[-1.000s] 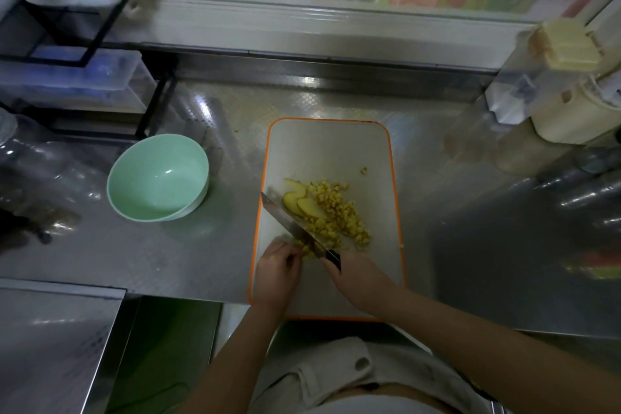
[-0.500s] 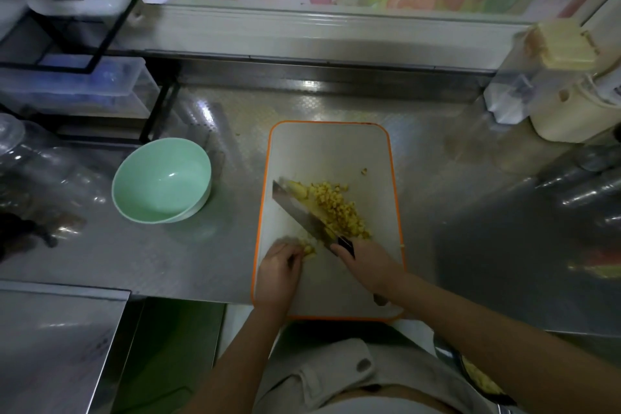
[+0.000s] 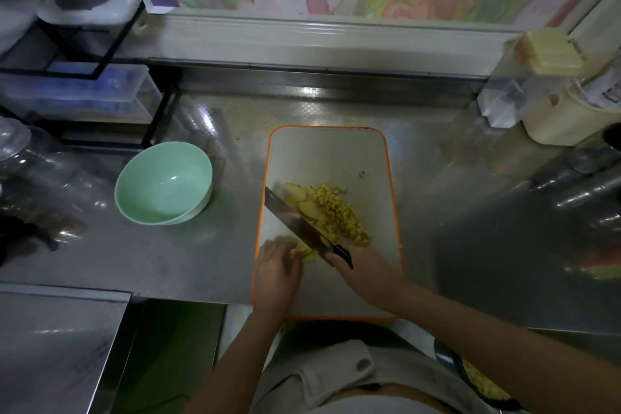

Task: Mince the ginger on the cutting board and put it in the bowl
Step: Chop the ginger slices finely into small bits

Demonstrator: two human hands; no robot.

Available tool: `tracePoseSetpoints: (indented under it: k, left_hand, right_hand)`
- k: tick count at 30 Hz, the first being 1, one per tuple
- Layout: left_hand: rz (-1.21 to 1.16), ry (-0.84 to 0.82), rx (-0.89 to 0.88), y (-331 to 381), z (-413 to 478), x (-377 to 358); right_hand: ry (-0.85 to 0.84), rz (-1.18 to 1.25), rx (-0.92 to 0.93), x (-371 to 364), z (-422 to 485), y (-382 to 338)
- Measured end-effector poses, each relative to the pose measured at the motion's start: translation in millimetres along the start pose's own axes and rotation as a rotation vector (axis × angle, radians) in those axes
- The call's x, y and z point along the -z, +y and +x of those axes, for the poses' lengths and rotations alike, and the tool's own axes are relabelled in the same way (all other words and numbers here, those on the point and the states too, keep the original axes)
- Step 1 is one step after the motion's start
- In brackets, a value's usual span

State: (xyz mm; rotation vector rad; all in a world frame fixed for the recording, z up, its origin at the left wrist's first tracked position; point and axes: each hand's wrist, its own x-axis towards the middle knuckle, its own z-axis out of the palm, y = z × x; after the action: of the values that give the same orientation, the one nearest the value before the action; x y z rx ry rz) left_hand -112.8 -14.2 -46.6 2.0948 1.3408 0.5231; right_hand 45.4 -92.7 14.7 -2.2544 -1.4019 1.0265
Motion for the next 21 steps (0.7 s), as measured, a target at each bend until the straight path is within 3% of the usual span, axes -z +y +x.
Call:
tracePoseSetpoints:
  k: [4,11,21]
  left_hand:
    - [0.014,-0.021,0.083,-1.3,1.9,-1.1]
    - [0.074,-0.003,0.017,8.4,6.3,2.4]
    - [0.103,-0.056,0.065,12.4,14.6,5.2]
  right_hand:
    - [0.004,0.021,-0.005,-2.9,-3.4,-4.4]
    - [-0.024,0.013,-0.037,-6.5,-5.1,-7.7]
    - [-0.064,-0.049,-0.034,-8.6,-1.0,-10.1]
